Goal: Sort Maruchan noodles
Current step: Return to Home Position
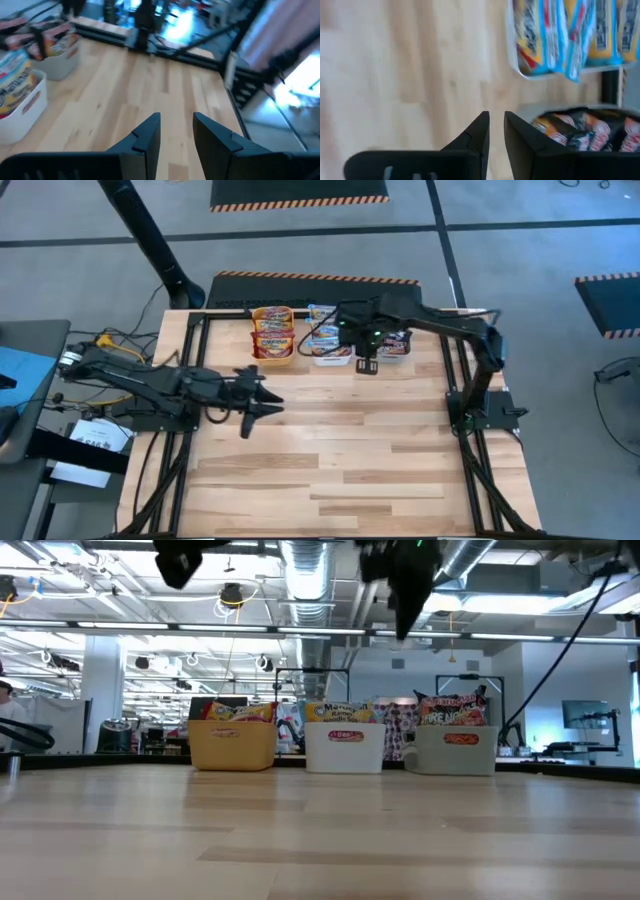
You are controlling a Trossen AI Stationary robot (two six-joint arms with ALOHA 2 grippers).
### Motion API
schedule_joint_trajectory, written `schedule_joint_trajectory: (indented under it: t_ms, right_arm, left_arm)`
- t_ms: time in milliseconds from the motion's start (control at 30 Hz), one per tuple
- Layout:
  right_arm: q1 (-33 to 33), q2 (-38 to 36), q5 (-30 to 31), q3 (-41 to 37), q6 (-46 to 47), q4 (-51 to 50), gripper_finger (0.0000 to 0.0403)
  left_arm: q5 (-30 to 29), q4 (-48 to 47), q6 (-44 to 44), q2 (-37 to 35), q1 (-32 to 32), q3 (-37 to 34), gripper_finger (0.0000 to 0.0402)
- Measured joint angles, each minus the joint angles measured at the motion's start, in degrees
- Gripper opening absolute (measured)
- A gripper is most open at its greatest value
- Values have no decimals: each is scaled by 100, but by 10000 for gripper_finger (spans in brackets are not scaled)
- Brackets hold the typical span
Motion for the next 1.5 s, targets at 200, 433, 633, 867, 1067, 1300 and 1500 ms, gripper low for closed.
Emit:
schedule_joint_trajectory:
  t_ms: [200,433,633,867,1067,1300,1500]
  right_arm:
    - [288,-1260,-341,-191,82,777,82]
    - [948,-3047,-341,-1588,567,2331,82]
    - [1560,-4279,-338,-3166,627,3627,82]
    - [1929,-5311,-331,-5068,891,4943,81]
    - [2140,-5836,-327,-6336,1151,5752,81]
    - [2347,-6189,-325,-7443,1228,6916,81]
    - [2399,-6433,-321,-8177,1593,7624,82]
  left_arm:
    - [403,-571,452,-701,-194,-12,102]
    - [391,-140,938,-1299,-528,-669,102]
    - [383,571,990,-1690,-603,-1515,102]
    - [573,838,1347,-1977,-603,-2115,102]
    - [572,1098,1346,-2240,-603,-2623,103]
    - [611,1226,1252,-2722,-603,-3203,103]
    - [676,1449,1247,-3191,-603,-3702,103]
